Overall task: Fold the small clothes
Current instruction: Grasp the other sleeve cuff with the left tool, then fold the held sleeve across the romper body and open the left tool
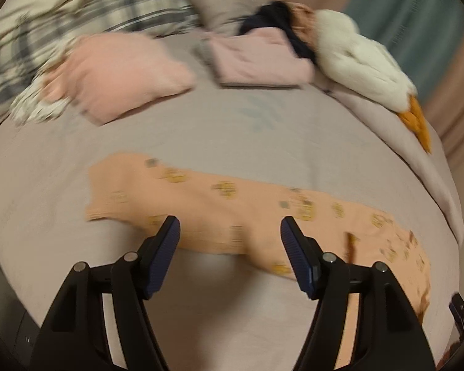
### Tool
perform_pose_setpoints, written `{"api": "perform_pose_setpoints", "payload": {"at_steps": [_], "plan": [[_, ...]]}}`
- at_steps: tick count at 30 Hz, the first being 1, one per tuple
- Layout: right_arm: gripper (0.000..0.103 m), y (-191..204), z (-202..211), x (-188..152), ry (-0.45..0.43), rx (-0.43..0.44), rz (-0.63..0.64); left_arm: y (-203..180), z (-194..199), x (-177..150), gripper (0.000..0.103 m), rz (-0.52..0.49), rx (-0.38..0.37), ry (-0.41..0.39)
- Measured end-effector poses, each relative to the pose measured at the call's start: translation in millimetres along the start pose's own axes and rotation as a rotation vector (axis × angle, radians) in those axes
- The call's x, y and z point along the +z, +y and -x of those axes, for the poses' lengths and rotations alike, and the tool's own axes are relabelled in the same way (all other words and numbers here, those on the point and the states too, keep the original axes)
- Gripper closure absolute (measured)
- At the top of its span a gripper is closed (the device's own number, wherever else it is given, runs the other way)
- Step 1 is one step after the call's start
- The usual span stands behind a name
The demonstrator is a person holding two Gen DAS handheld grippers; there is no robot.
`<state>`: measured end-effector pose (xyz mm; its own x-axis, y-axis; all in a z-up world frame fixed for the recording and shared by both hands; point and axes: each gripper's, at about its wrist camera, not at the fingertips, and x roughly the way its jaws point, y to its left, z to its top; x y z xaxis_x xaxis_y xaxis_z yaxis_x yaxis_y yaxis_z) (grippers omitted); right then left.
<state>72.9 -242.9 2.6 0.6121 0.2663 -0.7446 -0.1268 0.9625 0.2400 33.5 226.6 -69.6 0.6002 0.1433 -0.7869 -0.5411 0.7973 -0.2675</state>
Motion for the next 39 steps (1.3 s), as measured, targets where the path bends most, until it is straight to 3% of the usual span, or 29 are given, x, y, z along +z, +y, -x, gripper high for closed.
{"api": "perform_pose_setpoints", "payload": {"at_steps": [8,12,15,18,20,23,24,25,28,39], "plan": [[0.028,21.9,-6.9,-2.3,0.01,0.024,0.027,66.1,-11.1,-2.8,0.037,0.19,0.061,0.04],[0.028,28.8,-9.4,-4.8,0.024,0.03,0.044,82.2,-22.8,-1.7,0.038,0.222,0.154,0.054],[0.028,31.9,-10.4,-5.2,0.032,0.023,0.054,93.3,-31.2,0.3,0.038,0.279,0.107,0.07],[0.028,32.2,-9.7,-6.4,0.033,0.019,0.05,98.1,-39.5,0.7,0.048,0.316,0.057,0.083],[0.028,31.2,-9.3,-6.7,0.032,0.019,0.043,95.7,-42.7,1.4,0.058,0.307,0.062,0.075],[0.028,28.9,-9.6,-8.3,0.032,0.016,0.034,89.6,-46.2,2.8,0.085,0.29,0.044,0.071],[0.028,28.1,-9.9,-9.0,0.033,0.016,0.032,88.3,-49.8,3.2,0.102,0.298,0.007,0.082],[0.028,26.7,-10.4,-9.5,0.037,0.014,0.027,85.9,-53.1,3.7,0.099,0.305,-0.008,0.091],[0.028,24.3,-9.9,-9.8,0.038,0.01,0.021,68.5,-46.9,6.3,0.1,0.243,0.044,0.055],[0.028,11.9,4.7,-7.4,-0.009,0.015,-0.009,-13.4,13.5,29.3,0.1,0.077,-0.106,-0.092]]}}
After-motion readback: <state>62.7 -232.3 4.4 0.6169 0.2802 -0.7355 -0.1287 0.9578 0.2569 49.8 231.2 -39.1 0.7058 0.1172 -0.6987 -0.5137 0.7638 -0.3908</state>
